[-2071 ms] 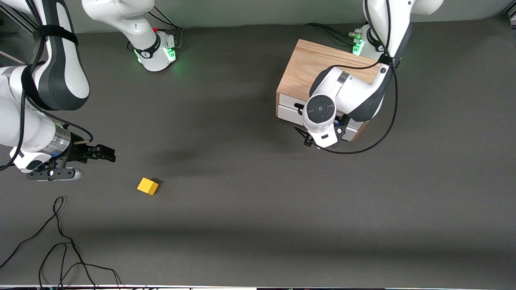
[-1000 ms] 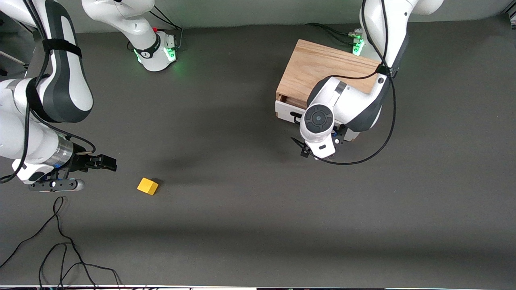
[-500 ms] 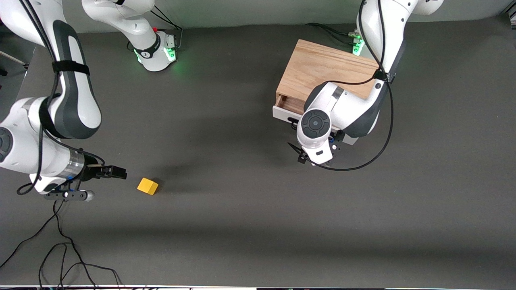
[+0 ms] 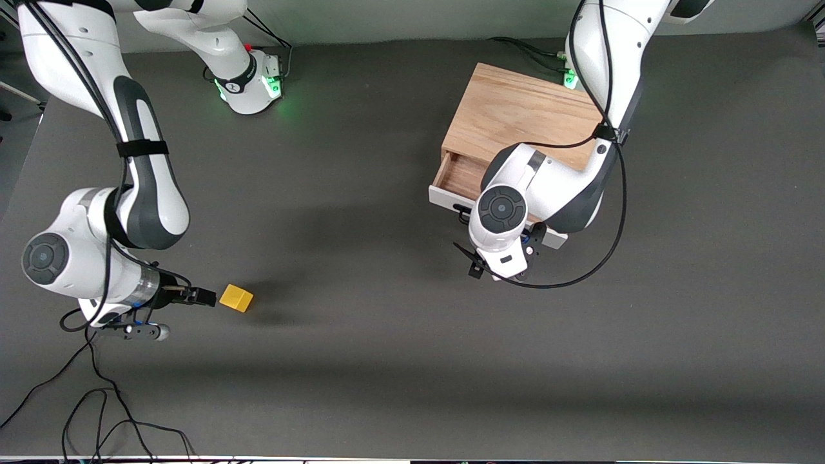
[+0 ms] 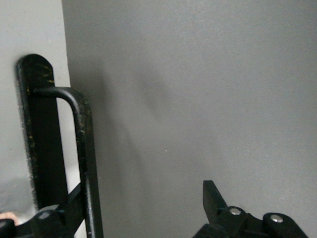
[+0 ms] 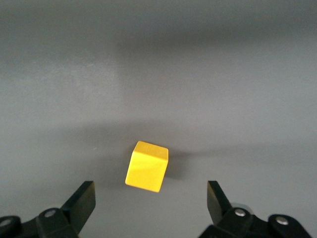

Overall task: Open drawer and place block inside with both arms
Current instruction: 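Pull the drawer open with the left gripper while the right gripper reaches the cube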

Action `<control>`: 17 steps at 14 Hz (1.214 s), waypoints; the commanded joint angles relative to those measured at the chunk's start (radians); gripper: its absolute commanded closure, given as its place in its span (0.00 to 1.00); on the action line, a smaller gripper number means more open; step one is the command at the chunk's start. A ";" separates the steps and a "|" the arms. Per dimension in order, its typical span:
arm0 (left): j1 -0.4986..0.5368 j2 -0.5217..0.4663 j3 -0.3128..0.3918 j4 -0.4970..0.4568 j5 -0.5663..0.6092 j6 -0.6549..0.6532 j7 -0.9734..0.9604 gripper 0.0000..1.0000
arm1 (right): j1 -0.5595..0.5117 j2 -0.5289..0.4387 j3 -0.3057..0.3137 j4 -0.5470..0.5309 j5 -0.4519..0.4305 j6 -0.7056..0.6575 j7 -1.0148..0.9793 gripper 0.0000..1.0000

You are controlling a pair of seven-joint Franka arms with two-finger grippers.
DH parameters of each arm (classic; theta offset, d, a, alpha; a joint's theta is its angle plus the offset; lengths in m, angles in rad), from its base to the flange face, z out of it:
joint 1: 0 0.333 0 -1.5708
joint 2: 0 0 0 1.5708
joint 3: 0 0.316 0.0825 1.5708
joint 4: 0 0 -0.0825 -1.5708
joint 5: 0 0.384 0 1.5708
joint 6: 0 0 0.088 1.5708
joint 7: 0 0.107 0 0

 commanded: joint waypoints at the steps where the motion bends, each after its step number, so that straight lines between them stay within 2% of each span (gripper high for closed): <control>1: -0.002 0.042 0.001 0.076 0.009 0.002 -0.009 0.00 | 0.001 0.012 -0.001 -0.020 0.031 0.036 0.036 0.00; 5: 0.002 0.068 0.001 0.114 0.007 0.008 -0.009 0.00 | 0.006 0.055 -0.001 -0.039 0.086 0.074 0.077 0.00; 9: 0.004 0.077 0.001 0.120 0.007 0.080 -0.007 0.00 | 0.012 0.090 0.004 -0.095 0.089 0.212 0.094 0.00; 17: 0.005 0.085 0.001 0.155 0.007 0.147 -0.009 0.00 | 0.052 0.133 0.005 -0.127 0.089 0.276 0.188 0.00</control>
